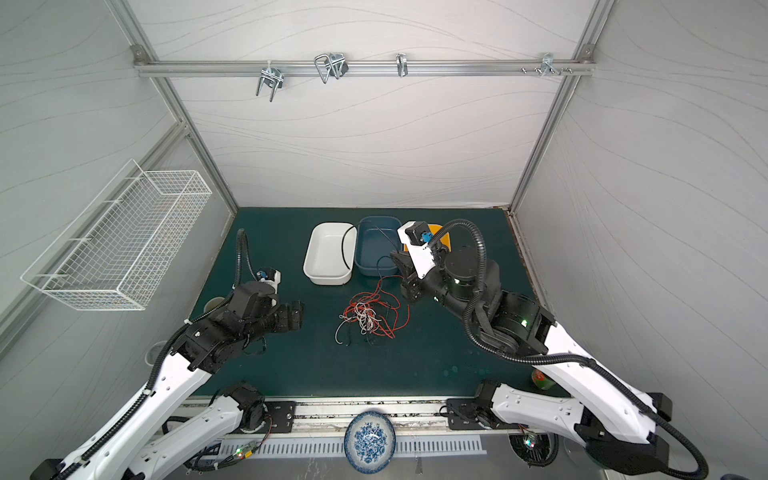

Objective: Untangle the cables
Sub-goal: 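Lift the black wire toward the white bin while the left gripper withdraws, then lower the black wire into the white bin with the right gripper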

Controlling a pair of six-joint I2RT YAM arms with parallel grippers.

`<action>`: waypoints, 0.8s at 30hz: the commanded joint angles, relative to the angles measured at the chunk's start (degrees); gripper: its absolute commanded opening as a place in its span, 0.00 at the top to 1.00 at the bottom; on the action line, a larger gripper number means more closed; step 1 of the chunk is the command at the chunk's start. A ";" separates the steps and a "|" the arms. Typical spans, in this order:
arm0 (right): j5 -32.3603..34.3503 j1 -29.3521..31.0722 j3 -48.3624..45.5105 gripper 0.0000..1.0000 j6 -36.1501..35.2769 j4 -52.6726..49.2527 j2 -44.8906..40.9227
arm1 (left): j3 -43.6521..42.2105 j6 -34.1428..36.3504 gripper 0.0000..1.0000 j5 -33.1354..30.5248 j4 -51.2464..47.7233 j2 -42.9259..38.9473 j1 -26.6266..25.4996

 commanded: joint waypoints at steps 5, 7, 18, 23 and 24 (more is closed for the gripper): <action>1.53 -0.68 2.85 1.00 -2.32 1.39 7.13 | 0.15 -2.17 0.00 -9.51 1.61 -2.84 0.14; 0.33 -1.52 4.22 1.00 -2.05 1.86 10.00 | 0.09 -2.48 0.00 -11.39 1.56 -3.69 0.14; -10.28 -9.18 12.75 1.00 4.74 7.73 28.55 | -0.53 -3.85 0.00 -17.27 1.39 -6.29 0.14; -10.20 -10.61 21.78 1.00 7.24 5.78 41.75 | -0.54 -3.89 0.00 -17.74 1.39 -6.03 -0.03; -10.39 -10.79 23.61 1.00 7.63 5.04 44.03 | -0.60 -3.80 0.00 -17.83 1.45 -6.07 0.03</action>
